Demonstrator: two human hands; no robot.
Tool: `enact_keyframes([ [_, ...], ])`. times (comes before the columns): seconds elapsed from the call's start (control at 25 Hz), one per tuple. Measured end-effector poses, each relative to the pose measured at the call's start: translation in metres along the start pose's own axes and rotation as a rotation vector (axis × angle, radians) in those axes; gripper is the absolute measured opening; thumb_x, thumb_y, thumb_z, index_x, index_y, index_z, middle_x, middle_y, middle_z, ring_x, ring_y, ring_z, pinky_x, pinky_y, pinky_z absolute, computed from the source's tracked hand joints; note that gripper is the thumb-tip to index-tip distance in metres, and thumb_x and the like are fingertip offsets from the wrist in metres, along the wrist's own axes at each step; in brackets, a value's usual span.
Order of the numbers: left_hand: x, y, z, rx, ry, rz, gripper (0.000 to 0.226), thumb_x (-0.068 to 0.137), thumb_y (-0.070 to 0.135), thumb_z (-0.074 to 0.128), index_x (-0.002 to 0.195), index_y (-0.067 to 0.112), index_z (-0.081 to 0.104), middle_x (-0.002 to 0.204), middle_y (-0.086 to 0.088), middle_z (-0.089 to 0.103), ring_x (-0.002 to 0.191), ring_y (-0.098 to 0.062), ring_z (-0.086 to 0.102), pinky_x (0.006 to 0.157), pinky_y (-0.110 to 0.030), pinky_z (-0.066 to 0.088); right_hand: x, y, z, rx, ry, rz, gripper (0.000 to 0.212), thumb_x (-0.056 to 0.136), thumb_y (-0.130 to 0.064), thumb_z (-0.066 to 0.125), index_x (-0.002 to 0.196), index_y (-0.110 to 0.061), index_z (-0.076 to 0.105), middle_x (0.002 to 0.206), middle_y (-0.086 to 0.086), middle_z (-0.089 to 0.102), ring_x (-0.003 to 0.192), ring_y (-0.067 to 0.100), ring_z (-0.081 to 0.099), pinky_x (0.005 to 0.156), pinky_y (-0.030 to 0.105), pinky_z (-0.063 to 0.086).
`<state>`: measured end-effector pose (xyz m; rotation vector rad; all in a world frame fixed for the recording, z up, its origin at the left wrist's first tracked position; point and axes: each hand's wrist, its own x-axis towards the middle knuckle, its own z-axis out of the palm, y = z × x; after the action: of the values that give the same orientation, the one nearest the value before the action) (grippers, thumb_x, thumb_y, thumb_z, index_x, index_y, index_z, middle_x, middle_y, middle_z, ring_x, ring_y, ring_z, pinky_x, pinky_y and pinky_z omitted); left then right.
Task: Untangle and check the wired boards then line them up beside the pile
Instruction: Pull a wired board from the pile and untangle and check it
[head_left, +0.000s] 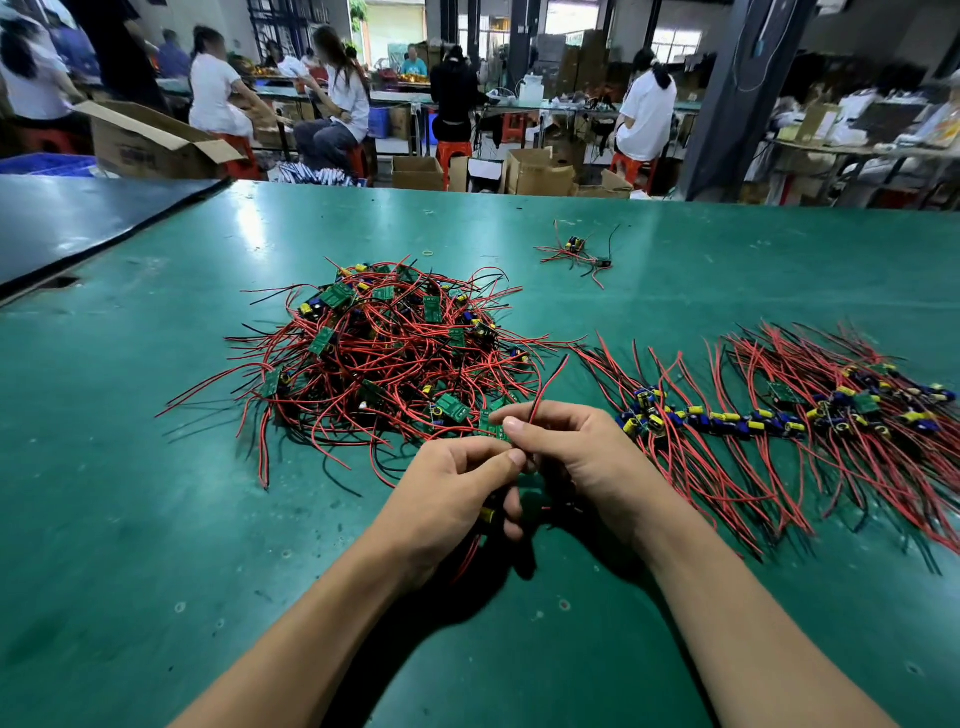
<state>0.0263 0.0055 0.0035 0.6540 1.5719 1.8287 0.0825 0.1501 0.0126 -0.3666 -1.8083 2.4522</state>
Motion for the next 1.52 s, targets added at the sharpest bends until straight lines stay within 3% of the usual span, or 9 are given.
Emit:
enact_keyframes([
  [0.16, 0.000, -0.001, 0.001, 0.023, 0.002, 0.010, 0.019, 0.096, 0.010, 0.057, 0.084, 0.002, 0.070, 0.054, -0.010, 0.056, 0.042, -0.019, 0.053, 0.047, -0.022, 0.047, 0.005, 0.002, 0.000, -0.135, 0.190, -0.091, 0.011, 0.095, -0.013, 0.066, 0.099, -0.014, 0.076, 0.060, 0.011, 0.058, 0.049, 0.021, 0.055, 0.056, 0.031, 0.051],
  [0.32, 0.000, -0.001, 0.005, 0.068, -0.010, 0.001, 0.018, 0.096, 0.010, 0.058, 0.087, -0.002, 0.068, 0.053, -0.008, 0.057, 0.042, -0.019, 0.052, 0.048, -0.023, 0.047, 0.013, 0.002, -0.010, -0.468, 0.397, -0.251, 0.014, 0.097, -0.018, 0.065, 0.102, -0.019, 0.077, 0.044, -0.025, 0.052, 0.046, -0.008, 0.051, 0.058, 0.015, 0.033],
  [0.48, -0.002, 0.002, 0.003, 0.112, -0.055, -0.018, 0.018, 0.096, 0.013, 0.058, 0.086, 0.002, 0.068, 0.054, -0.008, 0.058, 0.044, -0.021, 0.054, 0.050, -0.024, 0.046, 0.016, 0.004, -0.022, -0.594, 0.566, -0.388, 0.017, 0.096, -0.027, 0.066, 0.103, -0.017, 0.079, 0.088, -0.016, 0.073, 0.085, -0.004, 0.063, 0.073, 0.004, 0.041],
  [0.6, -0.003, 0.002, 0.004, 0.131, -0.078, -0.031, 0.018, 0.096, 0.015, 0.058, 0.088, 0.001, 0.067, 0.055, -0.008, 0.059, 0.046, -0.022, 0.055, 0.051, -0.025, 0.046, 0.016, 0.005, -0.030, -0.678, 0.641, -0.435, 0.022, 0.096, -0.033, 0.066, 0.092, -0.016, 0.079, 0.069, -0.019, 0.069, 0.067, 0.000, 0.061, 0.066, 0.010, 0.042],
  [0.76, -0.003, 0.001, 0.003, 0.106, -0.049, -0.032, 0.017, 0.097, 0.015, 0.057, 0.086, 0.005, 0.067, 0.056, -0.009, 0.060, 0.047, -0.022, 0.057, 0.053, -0.025, 0.049, 0.016, 0.004, -0.023, -0.147, 0.423, -0.261, 0.031, 0.089, -0.040, 0.071, 0.083, -0.009, 0.075, 0.059, -0.005, 0.048, 0.040, 0.008, 0.033, 0.040, 0.019, 0.026],
  [0.88, -0.002, -0.001, 0.004, 0.096, -0.022, -0.014, 0.020, 0.098, 0.016, 0.056, 0.088, 0.003, 0.067, 0.057, -0.009, 0.059, 0.047, -0.022, 0.056, 0.052, -0.025, 0.049, 0.009, 0.002, -0.017, -0.075, 0.137, -0.038, 0.045, 0.076, -0.047, 0.080, 0.092, -0.005, 0.074, 0.058, 0.004, 0.047, 0.041, 0.014, 0.043, 0.043, 0.020, 0.039],
  [1.0, -0.001, -0.001, 0.003, 0.080, -0.001, -0.006, 0.023, 0.099, 0.015, 0.054, 0.086, 0.001, 0.065, 0.057, -0.009, 0.057, 0.046, -0.021, 0.055, 0.050, -0.024, 0.048, 0.003, 0.004, -0.008, -0.075, -0.051, 0.028, 0.031, 0.087, -0.032, 0.078, 0.093, -0.003, 0.071, 0.066, 0.019, 0.060, 0.051, 0.027, 0.061, 0.055, 0.035, 0.054],
  [1.32, -0.006, 0.006, 0.000, 0.180, -0.188, -0.028, 0.019, 0.098, 0.018, 0.056, 0.088, 0.007, 0.067, 0.057, -0.006, 0.060, 0.048, -0.020, 0.056, 0.053, -0.023, 0.047, 0.012, 0.003, -0.028, -0.517, 0.479, -0.361, 0.033, 0.096, -0.038, 0.066, 0.077, -0.012, 0.075, 0.039, -0.015, 0.042, 0.036, 0.003, 0.038, 0.043, 0.010, 0.026],
  [1.52, -0.007, 0.009, 0.001, 0.154, -0.217, -0.045, 0.018, 0.097, 0.020, 0.056, 0.090, 0.009, 0.069, 0.061, -0.006, 0.062, 0.049, -0.017, 0.056, 0.053, -0.022, 0.047, 0.015, -0.004, -0.015, 0.079, 0.503, -0.150, 0.047, 0.101, -0.041, 0.056, 0.067, -0.009, 0.062, 0.051, -0.003, 0.035, 0.032, 0.007, 0.023, 0.038, 0.017, 0.016],
])
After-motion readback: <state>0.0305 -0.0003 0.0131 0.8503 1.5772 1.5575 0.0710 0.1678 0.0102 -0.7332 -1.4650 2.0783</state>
